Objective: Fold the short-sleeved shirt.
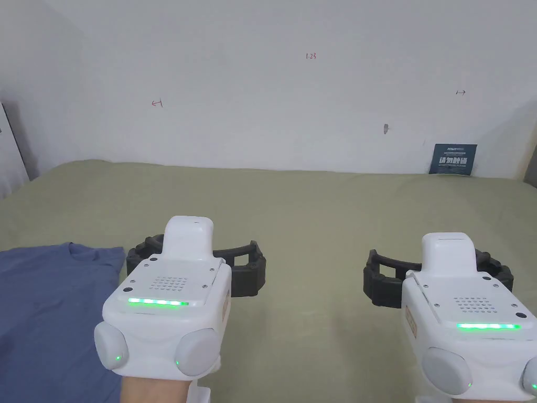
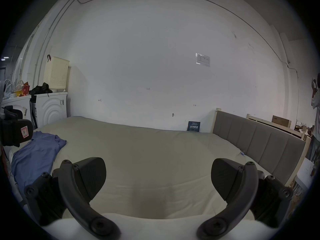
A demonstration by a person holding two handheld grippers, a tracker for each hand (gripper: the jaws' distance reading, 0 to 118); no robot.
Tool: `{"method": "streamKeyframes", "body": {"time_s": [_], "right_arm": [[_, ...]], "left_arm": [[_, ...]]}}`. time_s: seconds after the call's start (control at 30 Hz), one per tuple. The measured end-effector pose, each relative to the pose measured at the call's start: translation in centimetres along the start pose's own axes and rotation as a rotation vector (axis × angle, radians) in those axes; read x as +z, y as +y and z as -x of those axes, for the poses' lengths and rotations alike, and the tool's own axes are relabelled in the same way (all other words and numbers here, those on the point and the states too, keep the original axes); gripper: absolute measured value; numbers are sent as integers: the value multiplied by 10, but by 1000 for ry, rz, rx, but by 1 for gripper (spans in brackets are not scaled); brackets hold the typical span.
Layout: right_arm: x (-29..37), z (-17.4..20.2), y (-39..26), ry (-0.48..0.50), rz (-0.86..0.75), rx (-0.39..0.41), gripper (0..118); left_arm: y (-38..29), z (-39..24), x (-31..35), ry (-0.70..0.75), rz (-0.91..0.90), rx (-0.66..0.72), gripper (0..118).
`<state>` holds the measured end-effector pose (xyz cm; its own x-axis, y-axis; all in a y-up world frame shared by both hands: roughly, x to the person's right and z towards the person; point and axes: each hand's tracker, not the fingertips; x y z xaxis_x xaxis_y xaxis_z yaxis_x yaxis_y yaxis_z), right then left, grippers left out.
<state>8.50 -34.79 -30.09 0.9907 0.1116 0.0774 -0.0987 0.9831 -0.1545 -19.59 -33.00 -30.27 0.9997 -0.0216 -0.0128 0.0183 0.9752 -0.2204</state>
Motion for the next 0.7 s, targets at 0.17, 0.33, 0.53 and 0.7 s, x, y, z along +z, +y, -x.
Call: {"method": "streamKeyframes", "body": {"time_s": [0.17,0.33,0.53,0.7], "right_arm": [[1,2,-1,1,-1,3,118],[0,1,0,0,-2,-1,118],[1,1,0,-2,-3,3,118],[1,1,-1,0,0,7,118]], "left_arm": [[0,-1,1,1,-4,-8,118],[2,-1,1,1,-7,-3,118],[1,0,2,6,-1,-1,118],[1,0,1,6,0,1,118]]}}
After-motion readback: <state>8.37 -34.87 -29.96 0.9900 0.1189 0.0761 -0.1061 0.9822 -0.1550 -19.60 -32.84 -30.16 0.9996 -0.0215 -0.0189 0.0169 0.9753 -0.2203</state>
